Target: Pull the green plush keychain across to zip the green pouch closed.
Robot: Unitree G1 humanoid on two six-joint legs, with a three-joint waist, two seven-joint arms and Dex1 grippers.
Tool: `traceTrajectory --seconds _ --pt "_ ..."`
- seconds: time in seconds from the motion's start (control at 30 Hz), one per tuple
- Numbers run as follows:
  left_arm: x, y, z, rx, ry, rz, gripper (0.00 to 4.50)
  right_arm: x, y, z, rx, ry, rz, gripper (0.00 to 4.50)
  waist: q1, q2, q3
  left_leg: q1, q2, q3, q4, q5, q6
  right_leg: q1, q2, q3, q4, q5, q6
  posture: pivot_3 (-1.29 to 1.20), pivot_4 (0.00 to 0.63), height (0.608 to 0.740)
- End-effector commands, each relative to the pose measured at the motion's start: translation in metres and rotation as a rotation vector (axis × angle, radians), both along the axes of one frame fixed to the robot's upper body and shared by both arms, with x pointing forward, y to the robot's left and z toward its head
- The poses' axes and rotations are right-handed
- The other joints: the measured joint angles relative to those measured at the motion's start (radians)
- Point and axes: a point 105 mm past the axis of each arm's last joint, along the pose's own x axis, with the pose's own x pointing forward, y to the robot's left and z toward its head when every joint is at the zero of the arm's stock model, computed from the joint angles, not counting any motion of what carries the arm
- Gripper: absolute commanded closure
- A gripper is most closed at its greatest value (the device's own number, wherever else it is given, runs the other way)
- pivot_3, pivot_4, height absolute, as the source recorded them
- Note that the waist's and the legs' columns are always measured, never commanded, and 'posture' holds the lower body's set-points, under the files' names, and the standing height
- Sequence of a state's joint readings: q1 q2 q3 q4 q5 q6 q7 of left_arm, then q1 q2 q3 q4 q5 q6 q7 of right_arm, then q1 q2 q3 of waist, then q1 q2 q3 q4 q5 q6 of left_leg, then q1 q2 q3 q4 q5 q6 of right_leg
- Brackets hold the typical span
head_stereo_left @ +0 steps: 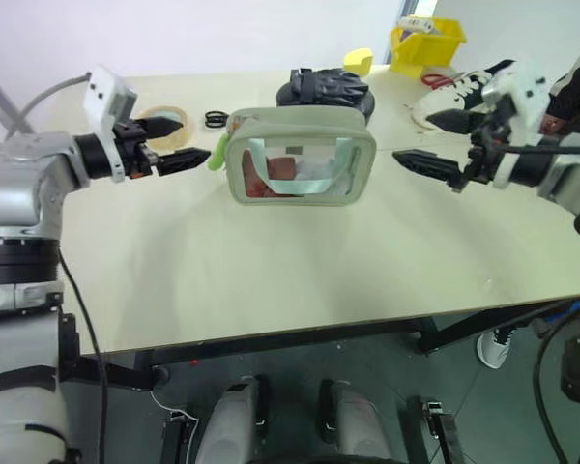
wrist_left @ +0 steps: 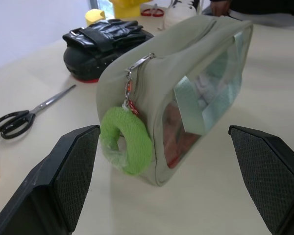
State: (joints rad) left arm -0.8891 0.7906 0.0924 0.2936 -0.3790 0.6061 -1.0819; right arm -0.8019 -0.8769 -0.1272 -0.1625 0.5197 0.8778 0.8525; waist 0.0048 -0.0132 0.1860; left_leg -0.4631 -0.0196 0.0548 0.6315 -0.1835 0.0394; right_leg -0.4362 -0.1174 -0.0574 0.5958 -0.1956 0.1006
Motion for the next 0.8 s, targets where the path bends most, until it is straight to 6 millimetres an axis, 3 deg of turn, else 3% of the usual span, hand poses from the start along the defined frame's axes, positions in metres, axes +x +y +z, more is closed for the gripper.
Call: traceTrajectory --seconds 0.03,0.43,0.67,0.8 --pt "-0.006 -0.005 0.018 0.022 -0.059 -0.033 0.02 -0.002 0.004 0.018 -0.006 -0.068 0.025 0.00 0.005 0.000 0.000 -0.001 0.000 0.000 0.000 0.000 0.000 -0.001 0.000 0.000 0.000 0.000 0.000 0.00 0.150 0.740" --pt "-0.005 -0.012 0.018 0.009 -0.093 -0.007 0.02 0.014 0.001 0.011 -0.029 -0.080 0.001 0.00 0.006 0.000 0.000 -0.005 -0.001 0.001 0.001 0.001 0.002 -0.005 0.000 0.000 0.001 0.000 0.000 0.00 0.150 0.740" --pt "-0.031 -0.054 0.027 0.045 -0.144 -0.181 0.02 0.049 0.044 0.008 -0.081 -0.092 0.150 0.00 -0.016 0.000 0.000 -0.005 -0.001 0.001 0.001 0.002 0.003 -0.005 0.001 0.000 0.002 0.000 0.001 0.00 0.150 0.740" --pt "-0.032 -0.060 0.027 0.025 -0.136 -0.185 0.02 0.073 0.067 0.003 -0.096 -0.072 0.187 0.00 -0.021 0.000 0.000 -0.004 -0.001 0.001 0.002 0.002 0.003 -0.004 0.005 0.000 0.004 0.002 0.004 0.00 0.150 0.740"
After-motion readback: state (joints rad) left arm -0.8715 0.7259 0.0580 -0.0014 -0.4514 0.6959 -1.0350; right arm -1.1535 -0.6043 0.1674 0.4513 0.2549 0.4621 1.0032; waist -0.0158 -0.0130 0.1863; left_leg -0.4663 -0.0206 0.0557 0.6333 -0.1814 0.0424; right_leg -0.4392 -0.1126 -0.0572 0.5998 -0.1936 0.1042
